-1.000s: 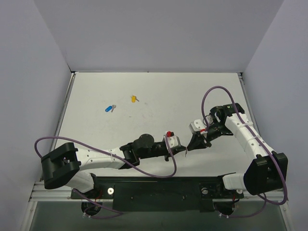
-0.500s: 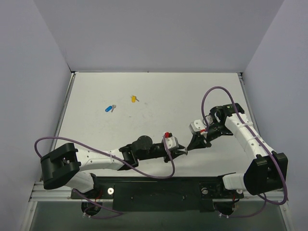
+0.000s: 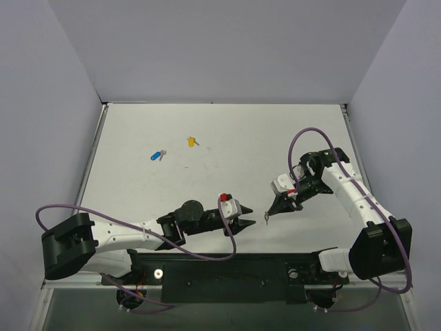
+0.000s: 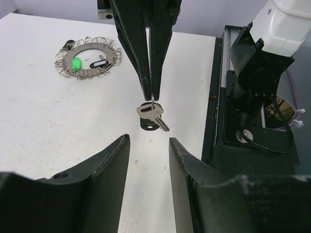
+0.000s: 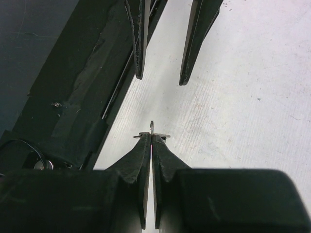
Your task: Put the keys on the keyring
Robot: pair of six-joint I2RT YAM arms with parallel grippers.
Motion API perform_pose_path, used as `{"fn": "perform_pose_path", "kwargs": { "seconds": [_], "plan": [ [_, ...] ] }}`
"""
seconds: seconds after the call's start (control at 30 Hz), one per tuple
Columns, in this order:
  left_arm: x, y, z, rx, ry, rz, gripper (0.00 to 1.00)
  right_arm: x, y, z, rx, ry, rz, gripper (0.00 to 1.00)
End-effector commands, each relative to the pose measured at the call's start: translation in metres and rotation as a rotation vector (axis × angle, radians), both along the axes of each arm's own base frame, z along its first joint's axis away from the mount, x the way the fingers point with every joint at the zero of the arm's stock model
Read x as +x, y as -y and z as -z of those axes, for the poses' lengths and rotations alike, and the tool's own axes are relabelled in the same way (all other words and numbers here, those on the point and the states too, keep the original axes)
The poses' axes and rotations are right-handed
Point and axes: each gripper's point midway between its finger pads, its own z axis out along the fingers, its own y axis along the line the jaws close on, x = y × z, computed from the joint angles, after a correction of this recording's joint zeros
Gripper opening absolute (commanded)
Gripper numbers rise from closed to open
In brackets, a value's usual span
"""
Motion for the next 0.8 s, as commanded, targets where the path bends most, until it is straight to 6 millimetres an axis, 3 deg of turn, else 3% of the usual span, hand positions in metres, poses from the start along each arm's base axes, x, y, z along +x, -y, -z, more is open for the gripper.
{"fn": "perform_pose_path", "kwargs": {
  "seconds": [0.0, 0.23, 0.53, 0.77],
  "plan": [
    [0.002, 0.014, -0.030, -0.089, 0.026, 0.014, 0.47, -0.049, 0.009, -0.013, -0.050, -0.238, -0.036, 0.00],
    [0.007, 0.037, -0.031, -0.057, 0.028, 0.032, 0.44, -0.047, 0.013, -0.010, -0.091, -0.248, -0.030, 0.00],
    [0.003, 0.044, -0.035, -0.043, 0.024, 0.061, 0.37, -0.044, 0.014, -0.006, -0.114, -0.252, -0.006, 0.00],
    [0.001, 0.048, -0.026, -0.017, 0.011, 0.074, 0.34, -0.043, 0.013, -0.007, -0.109, -0.252, -0.001, 0.00]
  ]
}}
